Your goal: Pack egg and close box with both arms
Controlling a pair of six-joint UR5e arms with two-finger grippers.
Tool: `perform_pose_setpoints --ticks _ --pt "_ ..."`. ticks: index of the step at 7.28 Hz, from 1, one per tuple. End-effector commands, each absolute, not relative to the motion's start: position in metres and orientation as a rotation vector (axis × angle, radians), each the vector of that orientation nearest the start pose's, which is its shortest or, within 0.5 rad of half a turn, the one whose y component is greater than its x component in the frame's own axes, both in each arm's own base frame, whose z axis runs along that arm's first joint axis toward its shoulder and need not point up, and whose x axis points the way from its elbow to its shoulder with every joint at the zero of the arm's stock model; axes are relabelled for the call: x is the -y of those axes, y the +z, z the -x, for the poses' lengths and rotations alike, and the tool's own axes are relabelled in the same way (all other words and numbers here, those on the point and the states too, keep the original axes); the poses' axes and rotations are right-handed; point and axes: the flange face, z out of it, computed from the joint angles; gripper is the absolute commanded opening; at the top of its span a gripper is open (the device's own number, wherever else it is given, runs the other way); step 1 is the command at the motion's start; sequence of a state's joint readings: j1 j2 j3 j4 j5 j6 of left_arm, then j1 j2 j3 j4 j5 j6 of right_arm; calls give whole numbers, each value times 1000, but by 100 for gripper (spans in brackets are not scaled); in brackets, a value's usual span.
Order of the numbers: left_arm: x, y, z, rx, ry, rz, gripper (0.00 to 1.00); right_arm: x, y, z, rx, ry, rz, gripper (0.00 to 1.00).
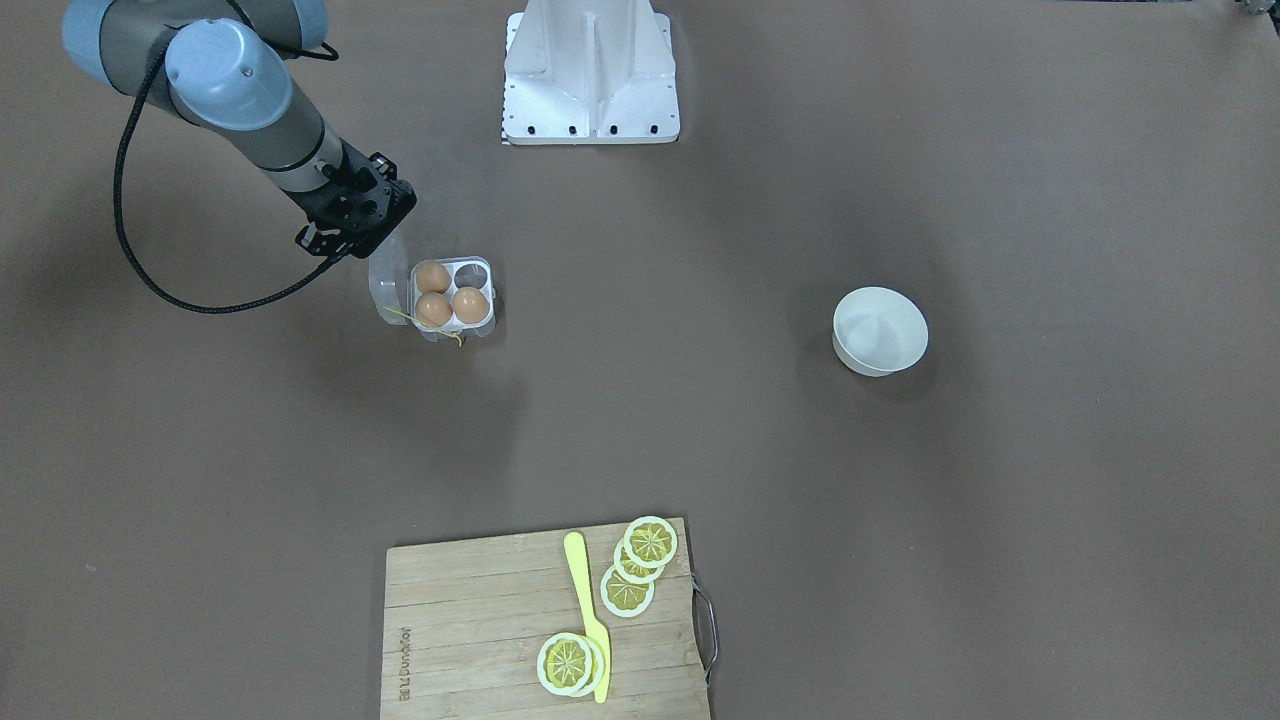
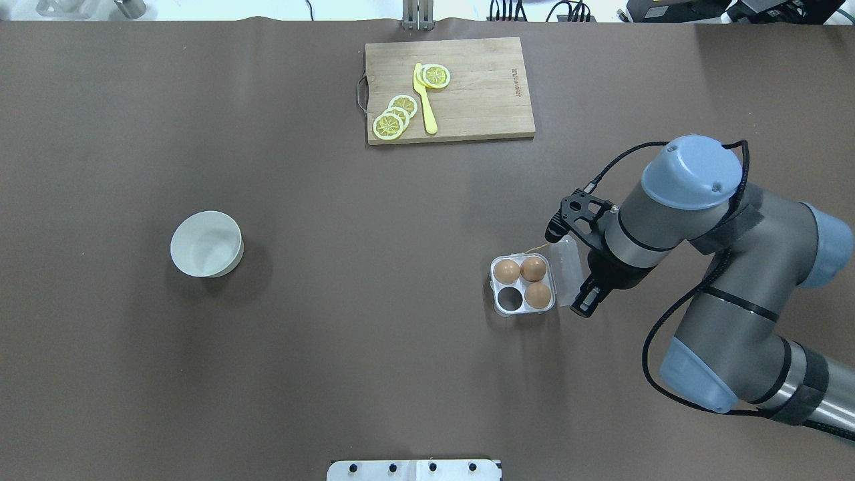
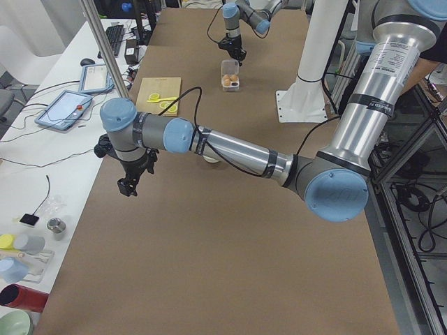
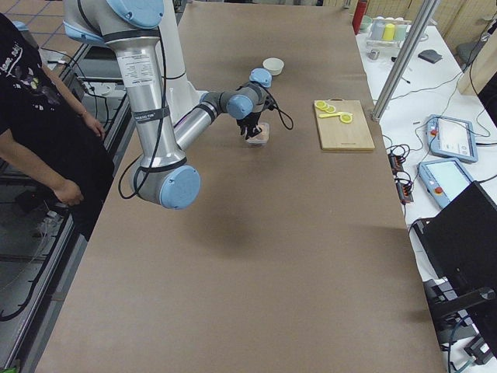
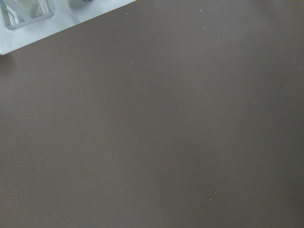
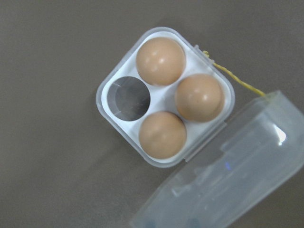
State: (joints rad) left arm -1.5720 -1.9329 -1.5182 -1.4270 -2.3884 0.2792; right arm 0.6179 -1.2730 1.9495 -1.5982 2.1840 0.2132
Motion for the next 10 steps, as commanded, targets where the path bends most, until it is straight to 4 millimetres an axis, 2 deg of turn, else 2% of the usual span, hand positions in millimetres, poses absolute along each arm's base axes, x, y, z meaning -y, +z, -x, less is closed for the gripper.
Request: perform_pose_setpoints --ticks 1,3,4,5,6,7,8,9,10 --pt "633 492 65 -789 323 -271 96 390 305 429 891 -906 -227 32" --pt "633 491 66 -788 322 -273 96 400 289 444 903 -910 -242 33" --pt "633 491 66 -788 322 -273 96 405 282 444 907 -903 -246 40" --pt "633 490 69 -787 318 -276 96 410 281 439 909 -894 -249 85" --pt "635 486 69 -786 321 -282 96 428 284 418 905 -851 -255 100" --pt "634 488 69 -787 319 -279 96 452 293 387 916 -792 -236 100" --pt "632 491 70 -792 317 -278 96 480 299 342 924 -714 -228 100" --pt "632 489 68 -830 318 -281 96 504 320 290 926 -621 -217 100" --pt "631 491 67 -831 317 -278 96 519 351 243 893 -534 -220 100"
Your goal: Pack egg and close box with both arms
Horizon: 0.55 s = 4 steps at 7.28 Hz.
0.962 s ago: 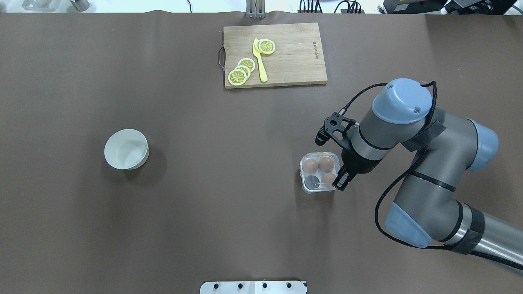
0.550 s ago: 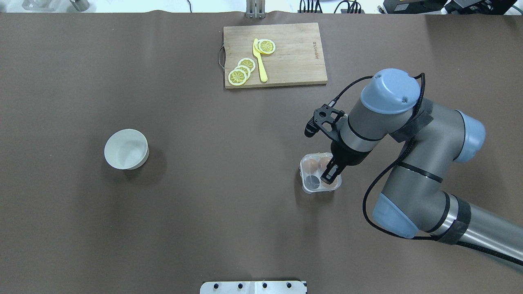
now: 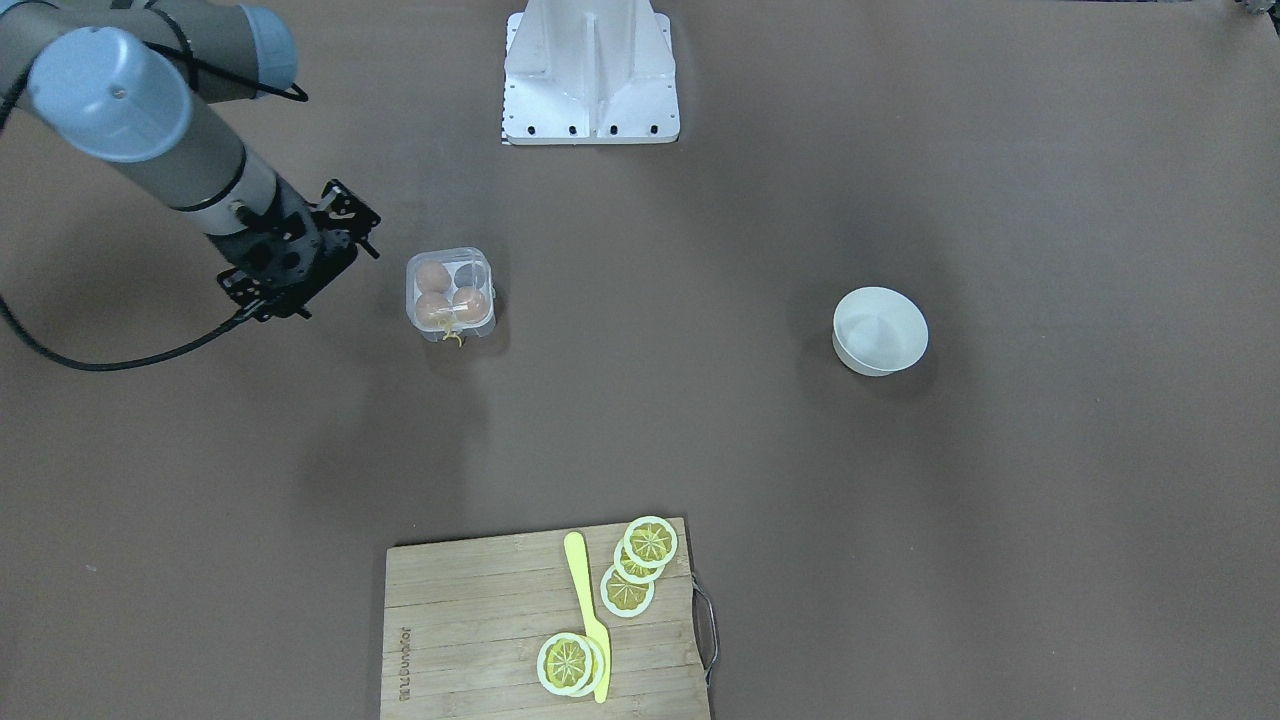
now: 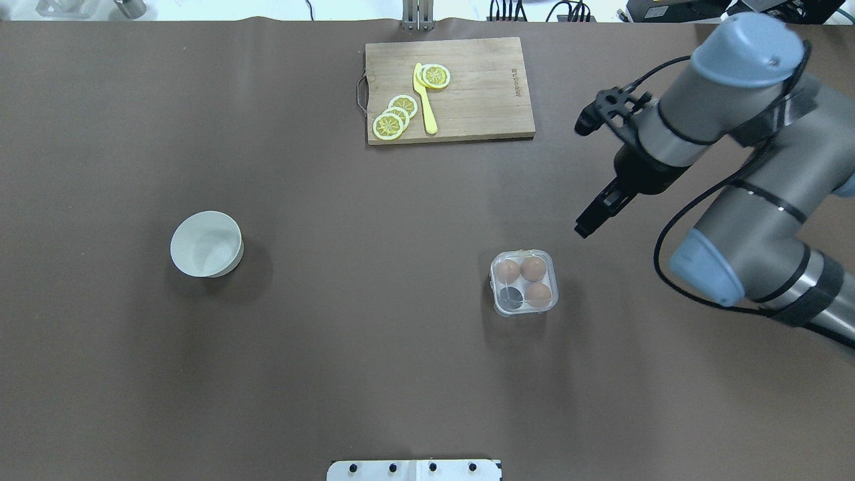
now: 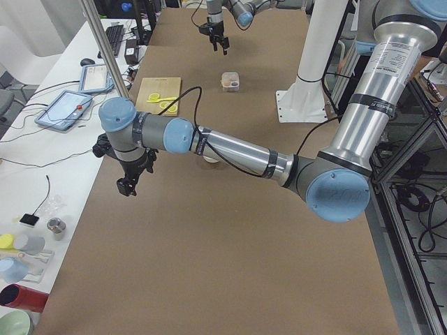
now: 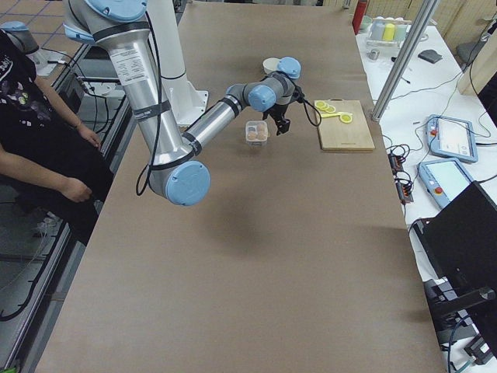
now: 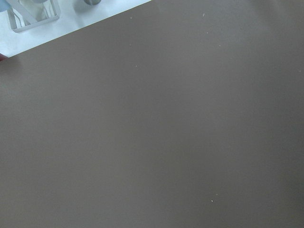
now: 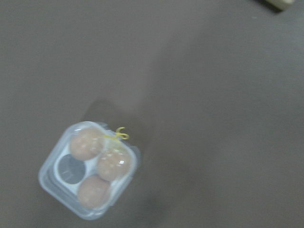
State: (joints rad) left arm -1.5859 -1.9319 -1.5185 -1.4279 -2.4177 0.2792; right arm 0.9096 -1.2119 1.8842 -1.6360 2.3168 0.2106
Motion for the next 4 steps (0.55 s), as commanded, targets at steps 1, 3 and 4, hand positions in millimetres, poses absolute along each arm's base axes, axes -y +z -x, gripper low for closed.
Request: perform_pose_setpoints --ticks 1,3,4 --pt "630 493 68 -830 315 -274 96 537 367 202 855 -430 -219 100" --pt "622 505 68 -821 312 -267 97 565 395 121 800 -279 -239 100" --pt "610 532 67 -828 299 -234 98 582 413 107 710 -233 -250 100"
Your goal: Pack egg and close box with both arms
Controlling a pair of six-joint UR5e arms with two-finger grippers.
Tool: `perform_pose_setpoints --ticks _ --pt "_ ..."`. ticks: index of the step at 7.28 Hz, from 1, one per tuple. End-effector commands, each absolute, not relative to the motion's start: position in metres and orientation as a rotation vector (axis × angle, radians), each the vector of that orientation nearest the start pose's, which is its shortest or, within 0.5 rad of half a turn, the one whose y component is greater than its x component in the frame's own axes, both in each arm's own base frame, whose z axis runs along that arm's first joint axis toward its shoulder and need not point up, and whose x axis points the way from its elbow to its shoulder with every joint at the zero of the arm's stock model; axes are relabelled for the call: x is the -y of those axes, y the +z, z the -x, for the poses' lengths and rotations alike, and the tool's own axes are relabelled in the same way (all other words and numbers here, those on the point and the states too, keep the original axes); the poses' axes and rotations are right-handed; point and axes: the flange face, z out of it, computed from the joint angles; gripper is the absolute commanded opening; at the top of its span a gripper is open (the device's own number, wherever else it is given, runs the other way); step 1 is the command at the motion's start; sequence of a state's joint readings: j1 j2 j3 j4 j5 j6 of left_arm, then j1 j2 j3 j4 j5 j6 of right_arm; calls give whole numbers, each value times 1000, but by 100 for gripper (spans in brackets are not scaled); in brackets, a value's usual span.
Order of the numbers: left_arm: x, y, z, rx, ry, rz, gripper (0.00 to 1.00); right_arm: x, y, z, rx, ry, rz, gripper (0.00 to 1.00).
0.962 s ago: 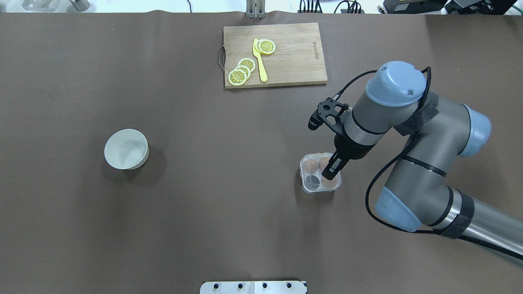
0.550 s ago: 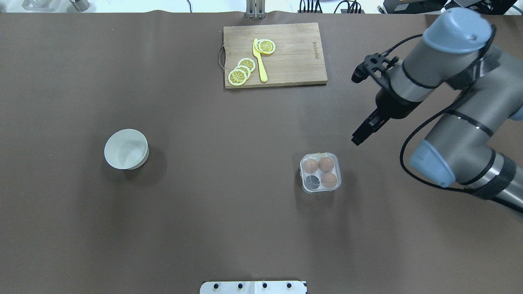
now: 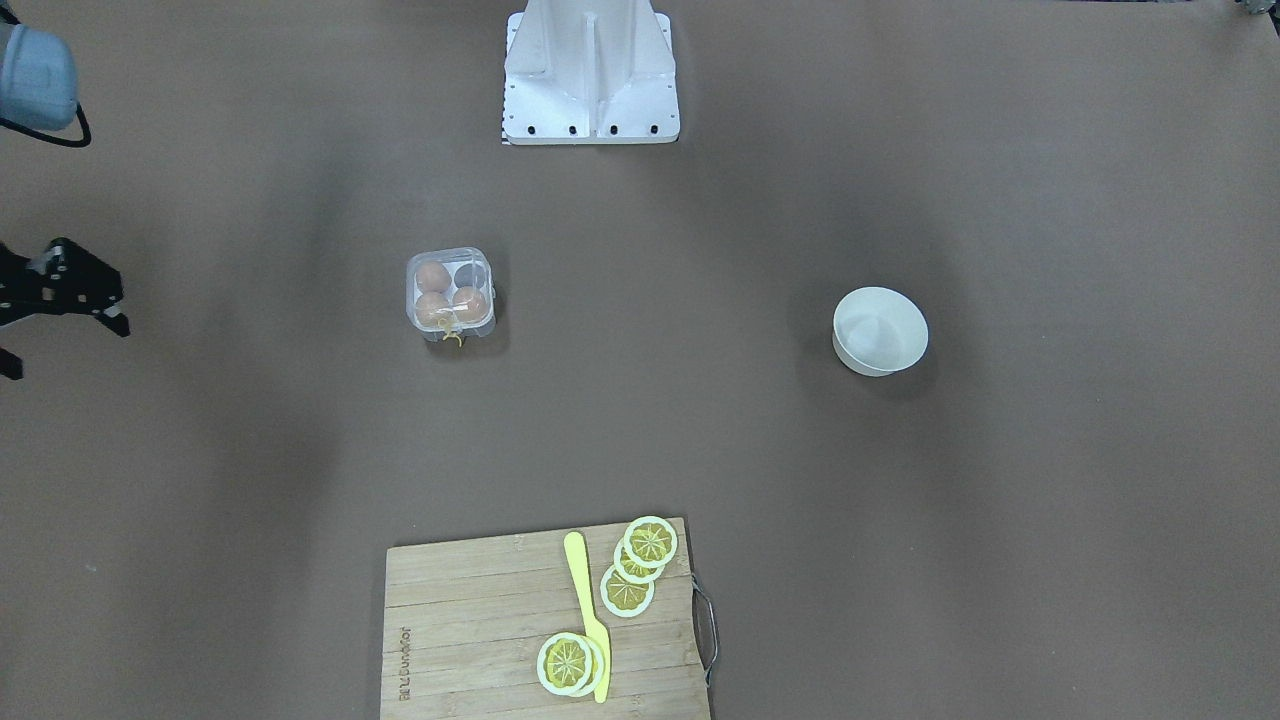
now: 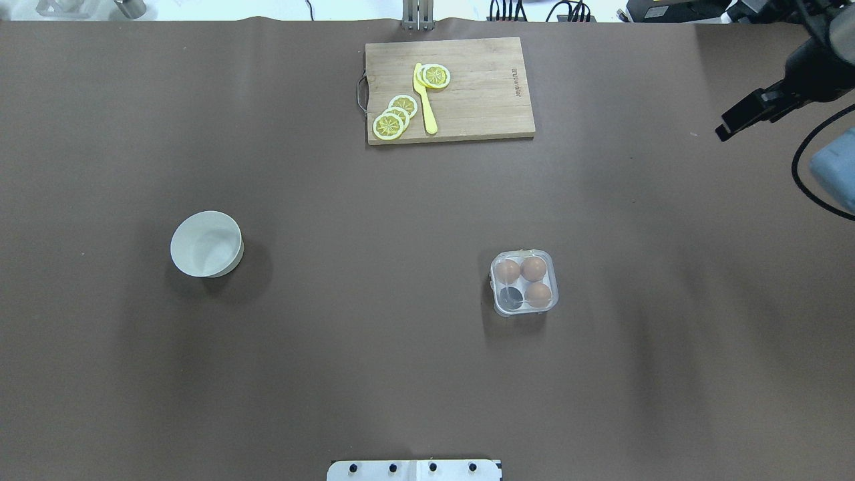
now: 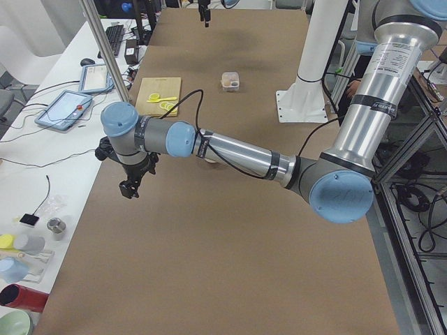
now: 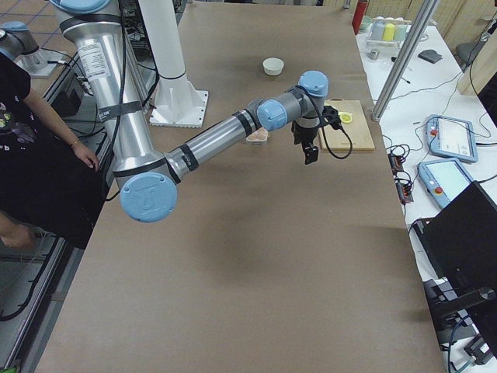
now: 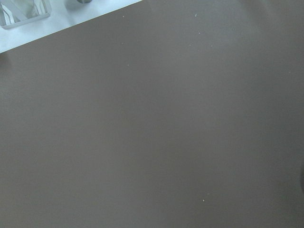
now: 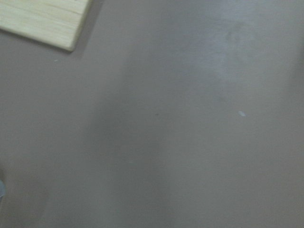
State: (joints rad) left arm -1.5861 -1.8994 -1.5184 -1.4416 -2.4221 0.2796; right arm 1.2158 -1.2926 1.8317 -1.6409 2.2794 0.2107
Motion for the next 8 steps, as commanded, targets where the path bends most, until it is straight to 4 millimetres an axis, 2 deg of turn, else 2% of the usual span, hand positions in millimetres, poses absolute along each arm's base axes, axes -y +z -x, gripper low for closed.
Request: perform_pose_setpoints --ticks 1,2,3,4,6,8 --pt "611 540 68 -803 296 -241 98 594 445 88 632 -169 -219 100" --pt "611 557 71 -777 286 -210 98 604 480 69 643 -114 -152 100" --pt "611 574 72 -774 274 -183 98 607 496 46 711 -72 -110 100" --pt "611 582 79 -775 256 -171 98 608 519 28 791 -27 -53 100" --pt "608 591 95 -776 223 -161 98 605 544 3 793 24 -21 100" --pt "607 591 102 -776 212 -165 98 606 548 0 791 31 -17 100"
